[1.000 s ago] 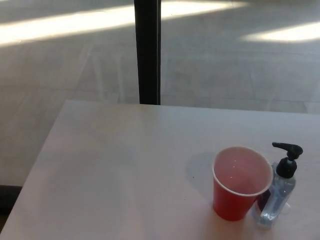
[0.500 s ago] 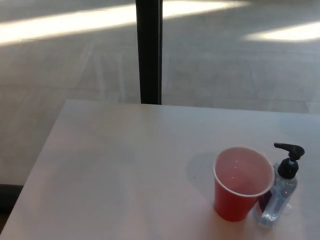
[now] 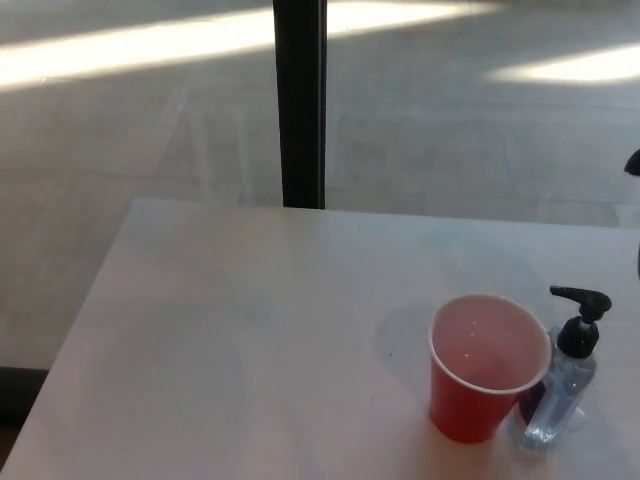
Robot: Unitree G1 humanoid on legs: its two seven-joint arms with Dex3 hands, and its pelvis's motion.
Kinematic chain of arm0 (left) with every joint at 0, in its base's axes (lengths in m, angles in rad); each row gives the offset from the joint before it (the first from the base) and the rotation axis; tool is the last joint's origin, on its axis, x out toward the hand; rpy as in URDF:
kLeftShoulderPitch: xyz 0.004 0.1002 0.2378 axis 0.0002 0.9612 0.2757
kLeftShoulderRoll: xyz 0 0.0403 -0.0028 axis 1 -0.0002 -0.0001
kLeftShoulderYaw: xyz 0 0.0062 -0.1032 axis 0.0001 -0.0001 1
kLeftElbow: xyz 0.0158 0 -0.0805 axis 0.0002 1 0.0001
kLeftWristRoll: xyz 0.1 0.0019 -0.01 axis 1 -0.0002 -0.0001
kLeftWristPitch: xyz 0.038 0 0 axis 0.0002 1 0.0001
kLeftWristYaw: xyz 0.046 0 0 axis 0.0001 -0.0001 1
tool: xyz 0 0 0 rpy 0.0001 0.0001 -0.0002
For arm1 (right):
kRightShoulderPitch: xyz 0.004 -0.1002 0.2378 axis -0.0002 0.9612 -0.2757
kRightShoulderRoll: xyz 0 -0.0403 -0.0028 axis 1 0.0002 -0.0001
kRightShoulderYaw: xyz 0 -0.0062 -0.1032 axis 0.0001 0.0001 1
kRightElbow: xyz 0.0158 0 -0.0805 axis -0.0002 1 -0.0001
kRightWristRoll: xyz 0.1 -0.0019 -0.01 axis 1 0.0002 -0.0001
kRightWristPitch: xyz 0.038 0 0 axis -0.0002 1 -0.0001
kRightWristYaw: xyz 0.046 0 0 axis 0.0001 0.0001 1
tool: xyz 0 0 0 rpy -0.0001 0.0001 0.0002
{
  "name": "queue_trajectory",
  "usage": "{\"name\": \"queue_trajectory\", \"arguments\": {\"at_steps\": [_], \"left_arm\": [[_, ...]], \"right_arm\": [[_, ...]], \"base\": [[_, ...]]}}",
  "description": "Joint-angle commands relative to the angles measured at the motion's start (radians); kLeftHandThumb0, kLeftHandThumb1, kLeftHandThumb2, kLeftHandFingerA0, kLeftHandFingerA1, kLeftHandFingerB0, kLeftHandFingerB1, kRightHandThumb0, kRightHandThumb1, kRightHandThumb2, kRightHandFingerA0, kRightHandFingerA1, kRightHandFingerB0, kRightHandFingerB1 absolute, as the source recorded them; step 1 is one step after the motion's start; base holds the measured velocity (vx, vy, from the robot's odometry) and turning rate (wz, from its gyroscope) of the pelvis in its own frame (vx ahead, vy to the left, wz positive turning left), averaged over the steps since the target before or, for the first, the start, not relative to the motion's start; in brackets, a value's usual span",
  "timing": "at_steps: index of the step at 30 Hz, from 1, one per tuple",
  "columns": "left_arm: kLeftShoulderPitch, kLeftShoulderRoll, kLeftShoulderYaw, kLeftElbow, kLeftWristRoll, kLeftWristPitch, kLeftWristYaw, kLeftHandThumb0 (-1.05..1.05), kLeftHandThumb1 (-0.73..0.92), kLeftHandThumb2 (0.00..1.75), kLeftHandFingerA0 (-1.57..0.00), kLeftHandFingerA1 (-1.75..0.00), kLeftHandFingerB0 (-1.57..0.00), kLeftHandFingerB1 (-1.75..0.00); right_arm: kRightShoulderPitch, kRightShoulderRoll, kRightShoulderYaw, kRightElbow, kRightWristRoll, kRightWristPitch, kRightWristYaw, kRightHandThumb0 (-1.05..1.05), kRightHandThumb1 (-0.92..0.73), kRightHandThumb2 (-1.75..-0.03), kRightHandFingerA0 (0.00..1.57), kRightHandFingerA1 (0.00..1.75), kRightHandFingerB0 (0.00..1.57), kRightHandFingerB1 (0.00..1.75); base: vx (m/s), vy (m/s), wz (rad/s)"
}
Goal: The robot uses its right hand fist to press the hand soap kept in the middle of the table to get liquid hand soap out
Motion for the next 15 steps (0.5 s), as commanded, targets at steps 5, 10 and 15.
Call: {"name": "queue_trajectory", "arguments": {"at_steps": [5, 10, 15], "left_arm": [[0.018, 0.021, 0.002, 0.015, -0.013, -0.007, 0.014, -0.28, 0.41, 0.93, -0.81, -0.98, -0.6, -0.84], [0.02, 0.026, -0.004, 0.034, -0.008, -0.013, 0.016, -0.31, 0.41, 0.93, -0.83, -1.01, -0.61, -0.85], [0.024, 0.022, -0.001, 0.023, -0.015, -0.007, 0.019, -0.3, 0.41, 0.94, -0.81, -1.01, -0.6, -0.86]], "right_arm": [[0.054, 0.002, 0.098, -0.045, 0.064, 0.162, 0.12, -0.1, -0.56, -1.27, 1.02, 1.75, 0.72, 1.71], [0.035, 0.017, 0.095, -0.032, 0.063, 0.198, 0.121, -0.11, -0.55, -1.3, 1.01, 1.75, 0.72, 1.68], [0.022, 0.031, 0.082, -0.025, 0.055, 0.211, 0.124, -0.12, -0.54, -1.28, 0.98, 1.75, 0.7, 1.66]], "base": [[0.0, 0.0, 0.0], [0.0, 0.0, 0.0], [0.0, 0.0, 0.0]]}}
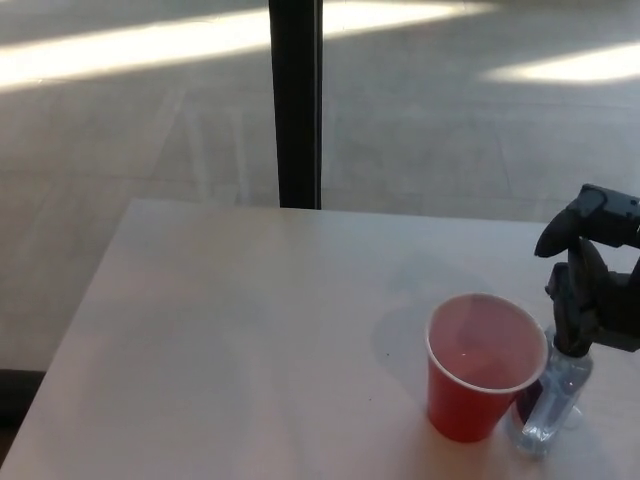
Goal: The robot uses its right hand fist to press the hand soap kept in the middle of the table to get liquid hand soap out
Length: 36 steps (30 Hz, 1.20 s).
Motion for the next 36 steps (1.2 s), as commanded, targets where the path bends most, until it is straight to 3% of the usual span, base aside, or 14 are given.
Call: {"name": "queue_trajectory", "arguments": {"at_steps": [1, 3, 7, 8, 17, 19, 24, 27, 29, 36], "left_arm": [[0.003, 0.017, 0.003, -0.001, -0.014, -0.001, 0.016, -0.3, 0.41, 0.95, -0.82, -1.01, -0.59, -0.84], [0.001, 0.018, 0.003, 0.005, -0.013, -0.004, 0.016, -0.3, 0.41, 0.95, -0.84, -1.01, -0.58, -0.83], [-0.005, 0.018, -0.001, 0.013, -0.013, -0.003, 0.015, -0.3, 0.42, 0.95, -0.82, -0.99, -0.57, -0.82], [-0.005, 0.017, -0.001, 0.01, -0.013, 0.0, 0.017, -0.31, 0.43, 0.95, -0.84, -1.01, -0.59, -0.84], [0.004, 0.013, -0.005, 0.008, -0.016, -0.013, 0.008, -0.31, 0.41, 0.96, -0.84, -1.01, -0.57, -0.83], [0.007, 0.013, -0.002, 0.008, -0.021, -0.015, 0.003, -0.32, 0.42, 0.94, -0.83, -1.0, -0.59, -0.84], [0.003, 0.013, -0.011, 0.016, -0.013, -0.013, 0.018, -0.33, 0.44, 0.92, -0.82, -1.01, -0.67, -0.9], [0.017, 0.012, -0.011, -0.011, -0.017, -0.002, 0.012, -0.33, 0.41, 0.96, -0.8, -0.98, -0.58, -0.83], [0.017, 0.016, -0.011, -0.002, -0.018, -0.009, 0.006, -0.32, 0.43, 0.94, -0.81, -0.97, -0.58, -0.83], [0.021, 0.013, -0.01, -0.011, -0.028, -0.012, 0.004, -0.31, 0.43, 0.95, -0.82, -0.99, -0.58, -0.82]], "right_arm": [[-0.011, 0.01, -0.012, 0.007, 0.008, 0.057, 0.018, -0.12, -0.54, -1.28, 0.99, 1.75, 0.71, 1.64], [-0.01, 0.012, -0.009, 0.0, 0.007, 0.071, 0.018, -0.13, -0.56, -1.26, 0.98, 1.75, 0.76, 1.56], [-0.005, 0.017, -0.01, 0.011, -0.003, 0.068, 0.026, -0.14, -0.56, -1.25, 0.98, 1.75, 0.76, 1.57], [-0.004, 0.02, -0.012, 0.015, -0.001, 0.068, 0.028, -0.12, -0.58, -1.24, 0.99, 1.75, 0.7, 1.63], [-0.017, 0.042, -0.03, 0.014, 0.016, 0.104, 0.031, -0.14, -0.56, -1.26, 0.98, 1.75, 0.73, 1.57], [-0.025, 0.051, -0.035, 0.013, 0.022, 0.115, 0.028, -0.15, -0.57, -1.25, 0.99, 1.75, 0.79, 1.52], [-0.049, 0.071, -0.046, 0.002, 0.03, 0.143, 0.016, -0.16, -0.53, -1.28, 0.99, 1.75, 0.74, 1.59], [-0.064, 0.08, -0.063, -0.014, 0.05, 0.168, 0.009, -0.15, -0.57, -1.24, 0.96, 1.75, 0.71, 1.58], [-0.069, 0.085, -0.08, -0.028, 0.068, 0.196, -0.002, -0.16, -0.59, -1.23, 0.96, 1.75, 0.76, 1.52], [-0.034, 0.106, -0.109, -0.047, 0.078, 0.244, -0.026, -0.17, -0.56, -1.25, 0.97, 1.75, 0.7, 1.58]], "base": [[0.0, 0.0, 0.0], [0.0, 0.0, 0.0], [0.0, 0.0, 0.0], [0.0, 0.0, 0.0], [0.0, 0.0, 0.0], [0.0, 0.0, 0.0], [0.0, 0.0, 0.0], [0.0, 0.0, 0.0], [0.0, 0.0, 0.0], [0.0, 0.0, 0.0]]}}
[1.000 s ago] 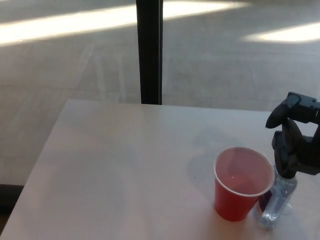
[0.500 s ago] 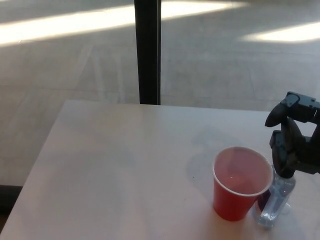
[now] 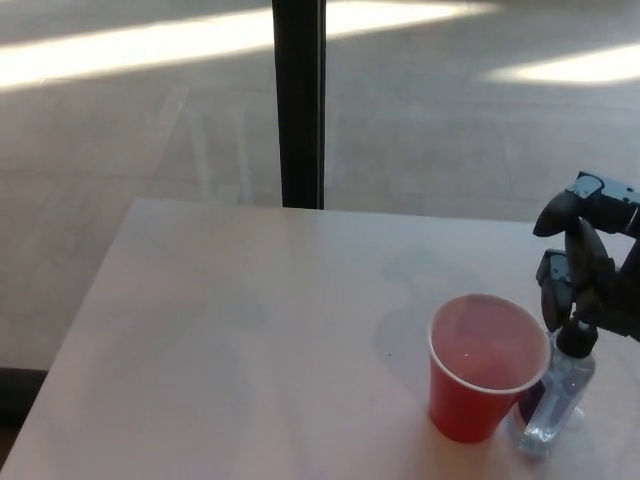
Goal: The robot uses its right hand fist to press the hand soap kept in the middle of the table to get liquid hand soap out
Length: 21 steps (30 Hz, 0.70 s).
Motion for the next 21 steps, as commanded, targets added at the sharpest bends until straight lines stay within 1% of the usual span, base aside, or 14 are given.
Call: {"name": "queue_trajectory", "arguments": {"at_steps": [1, 2, 3, 7, 8, 9, 10, 12, 13, 15, 17, 18, 19, 21], "left_arm": [[0.008, 0.012, 0.004, -0.017, -0.012, 0.001, 0.01, -0.33, 0.43, 0.94, -0.81, -0.99, -0.6, -0.84], [-0.007, 0.013, 0.007, -0.006, -0.014, 0.013, 0.02, -0.33, 0.46, 0.91, -0.81, -1.0, -0.61, -0.85], [-0.013, 0.013, 0.009, -0.001, -0.016, 0.015, 0.022, -0.32, 0.44, 0.93, -0.82, -1.01, -0.6, -0.85], [-0.014, 0.015, 0.007, 0.013, -0.013, -0.011, 0.016, -0.33, 0.43, 0.95, -0.86, -1.06, -0.62, -0.88], [-0.014, 0.017, 0.004, 0.02, -0.01, -0.016, 0.013, -0.34, 0.43, 0.95, -0.87, -1.05, -0.62, -0.87], [-0.014, 0.018, 0.004, 0.022, -0.01, -0.017, 0.013, -0.34, 0.43, 0.95, -0.87, -1.05, -0.62, -0.87], [-0.012, 0.018, 0.004, 0.013, -0.012, -0.009, 0.011, -0.34, 0.43, 0.96, -0.82, -1.01, -0.59, -0.85], [-0.011, 0.017, 0.005, 0.004, -0.013, 0.0, 0.014, -0.32, 0.43, 0.95, -0.82, -1.01, -0.57, -0.83], [-0.009, 0.016, 0.004, -0.001, -0.012, 0.003, 0.016, -0.32, 0.43, 0.95, -0.82, -1.0, -0.58, -0.83], [-0.009, 0.014, 0.008, -0.001, -0.016, -0.003, 0.015, -0.33, 0.42, 0.96, -0.85, -1.05, -0.61, -0.87], [-0.014, 0.015, 0.011, 0.003, -0.02, 0.006, 0.013, -0.33, 0.44, 0.95, -0.84, -1.03, -0.58, -0.84], [-0.013, 0.015, 0.01, -0.001, -0.018, 0.008, 0.015, -0.32, 0.44, 0.95, -0.83, -1.02, -0.59, -0.85], [-0.012, 0.015, 0.009, 0.001, -0.016, 0.005, 0.016, -0.33, 0.43, 0.95, -0.81, -1.0, -0.6, -0.85], [-0.01, 0.013, 0.009, -0.004, -0.015, 0.001, 0.017, -0.33, 0.42, 0.97, -0.81, -1.0, -0.59, -0.85]], "right_arm": [[0.027, 0.021, -0.028, -0.002, 0.04, 0.055, -0.017, -0.16, -0.59, -1.21, 0.97, 1.75, 0.68, 1.6], [0.037, 0.03, -0.032, 0.012, 0.047, 0.039, 0.002, -0.17, -0.57, -1.24, 0.98, 1.75, 0.69, 1.62], [0.043, 0.031, -0.03, 0.016, 0.042, 0.031, 0.009, -0.18, -0.58, -1.24, 0.98, 1.75, 0.68, 1.64], [0.069, 0.026, -0.014, 0.014, 0.017, 0.021, 0.018, -0.22, -0.57, -1.21, 1.0, 1.75, 0.72, 1.63], [0.076, 0.029, -0.014, 0.003, 0.018, 0.035, 0.001, -0.22, -0.58, -1.2, 1.0, 1.75, 0.78, 1.56], [0.077, 0.028, -0.014, 0.003, 0.018, 0.034, 0.001, -0.22, -0.58, -1.2, 1.0, 1.75, 0.78, 1.56], [0.088, 0.03, -0.011, -0.002, 0.013, 0.039, -0.008, -0.19, -0.58, -1.21, 1.0, 1.75, 0.71, 1.62], [0.093, 0.032, -0.011, -0.003, 0.014, 0.039, -0.012, -0.18, -0.58, -1.23, 1.0, 1.75, 0.7, 1.62], [0.094, 0.033, -0.011, 0.001, 0.015, 0.035, -0.009, -0.18, -0.57, -1.25, 1.0, 1.75, 0.71, 1.62], [0.096, 0.032, -0.011, 0.016, 0.016, 0.024, 0.002, -0.18, -0.57, -1.23, 1.0, 1.75, 0.71, 1.59], [0.096, 0.03, -0.012, 0.018, 0.013, 0.024, -0.003, -0.19, -0.58, -1.22, 1.0, 1.75, 0.72, 1.6], [0.096, 0.032, -0.013, 0.02, 0.01, 0.023, -0.01, -0.2, -0.57, -1.22, 0.99, 1.75, 0.72, 1.6], [0.097, 0.036, -0.018, 0.021, 0.014, 0.027, -0.017, -0.19, -0.57, -1.22, 0.99, 1.75, 0.78, 1.55], [0.101, 0.043, -0.027, 0.033, 0.023, 0.026, -0.019, -0.18, -0.58, -1.22, 1.0, 1.75, 0.78, 1.55]], "base": [[0.0, 0.0, 0.0], [0.0, 0.0, 0.0], [0.0, 0.0, 0.0], [0.0, 0.0, 0.0], [0.0, 0.0, 0.0], [0.0, 0.0, 0.0], [0.0, 0.0, 0.0], [0.0, 0.0, 0.0], [0.0, 0.0, 0.0], [0.0, 0.0, 0.0], [0.0, 0.0, 0.0], [0.0, 0.0, 0.0], [0.0, 0.0, 0.0], [0.0, 0.0, 0.0]]}}
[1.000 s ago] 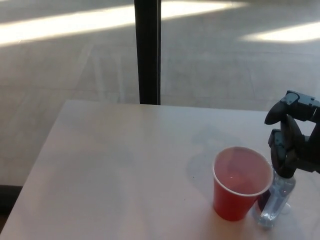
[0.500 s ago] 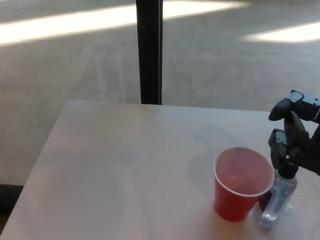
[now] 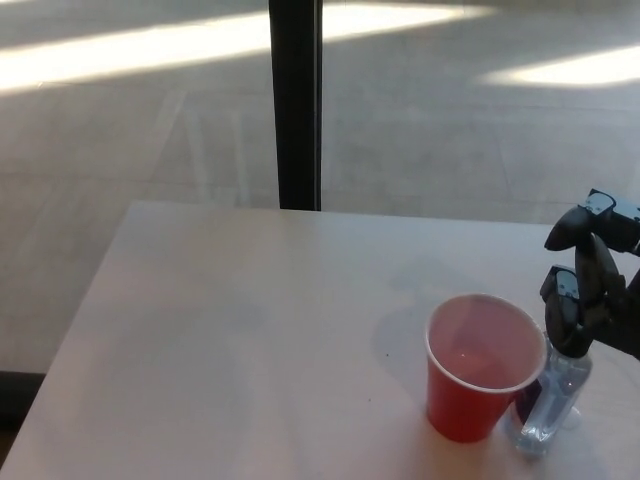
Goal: The robot uses its right hand fist to press the hand soap kept in the middle of the table to get liquid hand soap out
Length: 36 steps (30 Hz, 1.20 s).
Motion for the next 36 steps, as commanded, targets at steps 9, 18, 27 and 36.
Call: {"name": "queue_trajectory", "arguments": {"at_steps": [9, 18, 27, 36], "left_arm": [[0.003, 0.014, -0.001, -0.008, -0.005, 0.005, 0.022, -0.34, 0.44, 0.95, -0.82, -1.01, -0.62, -0.87], [-0.002, 0.021, -0.006, -0.004, -0.009, -0.001, 0.012, -0.32, 0.45, 0.93, -0.84, -1.02, -0.64, -0.87], [0.007, 0.018, -0.012, -0.037, -0.005, 0.009, 0.011, -0.35, 0.45, 0.95, -0.81, -0.97, -0.62, -0.85], [-0.011, 0.028, -0.019, -0.01, 0.002, -0.004, 0.009, -0.38, 0.44, 0.96, -0.81, -0.98, -0.65, -0.86]], "right_arm": [[0.072, 0.024, -0.006, 0.083, 0.008, 0.067, -0.026, -0.19, -0.53, -1.31, 1.01, 1.75, 0.75, 1.58], [0.088, 0.018, 0.002, 0.134, -0.005, 0.074, -0.031, -0.17, -0.6, -1.2, 1.0, 1.75, 0.79, 1.52], [0.115, -0.013, 0.059, 0.152, -0.04, 0.024, 0.01, -0.21, -0.6, -1.19, 0.98, 1.75, 0.71, 1.58], [0.147, -0.101, 0.109, 0.144, -0.053, -0.015, 0.055, -0.23, -0.6, -1.21, 0.95, 1.75, 0.66, 1.62]], "base": [[0.0, 0.0, 0.0], [0.0, 0.0, 0.0], [0.0, 0.0, 0.0], [0.0, 0.0, 0.0]]}}
